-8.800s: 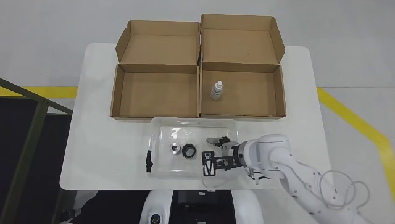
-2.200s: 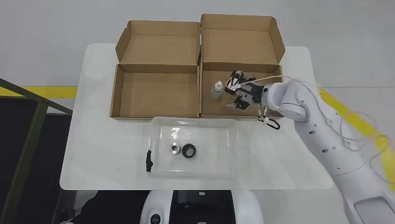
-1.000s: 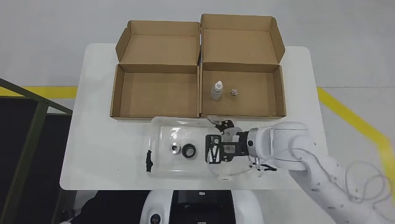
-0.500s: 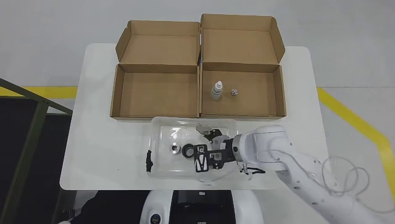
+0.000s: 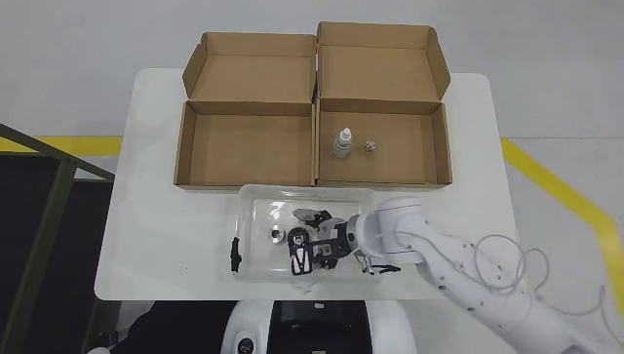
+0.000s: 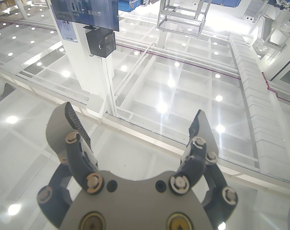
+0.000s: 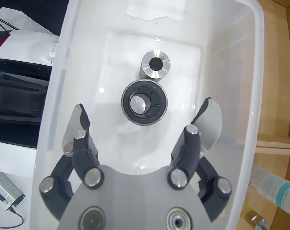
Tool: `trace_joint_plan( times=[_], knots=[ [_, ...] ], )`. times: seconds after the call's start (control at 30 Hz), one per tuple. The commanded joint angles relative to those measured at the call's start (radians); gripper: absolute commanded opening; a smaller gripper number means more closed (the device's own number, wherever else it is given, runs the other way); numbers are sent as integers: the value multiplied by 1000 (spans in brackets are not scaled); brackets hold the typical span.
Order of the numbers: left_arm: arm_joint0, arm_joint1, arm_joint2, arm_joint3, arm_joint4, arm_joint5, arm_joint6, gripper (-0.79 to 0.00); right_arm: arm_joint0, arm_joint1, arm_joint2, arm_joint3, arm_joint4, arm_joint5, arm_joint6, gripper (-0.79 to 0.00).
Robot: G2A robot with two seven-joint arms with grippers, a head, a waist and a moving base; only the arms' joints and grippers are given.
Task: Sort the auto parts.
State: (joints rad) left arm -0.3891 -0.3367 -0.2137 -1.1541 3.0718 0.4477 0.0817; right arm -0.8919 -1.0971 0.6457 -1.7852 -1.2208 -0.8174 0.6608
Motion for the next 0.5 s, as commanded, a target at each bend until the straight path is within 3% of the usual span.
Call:
trace_joint_plan(
  times=[0.0, 0.27, 0.47],
  knots=[
    [0, 0, 0, 0, 0, 0, 0, 0, 6, -8, -19, 15, -28, 7, -19, -58],
    [0, 0, 0, 0, 0, 0, 0, 0, 37, -33, -54, 90, -16, -3, -65, -95],
    [0, 0, 0, 0, 0, 0, 0, 0, 60, -47, -64, 132, 20, -21, -73, -228]
  ],
)
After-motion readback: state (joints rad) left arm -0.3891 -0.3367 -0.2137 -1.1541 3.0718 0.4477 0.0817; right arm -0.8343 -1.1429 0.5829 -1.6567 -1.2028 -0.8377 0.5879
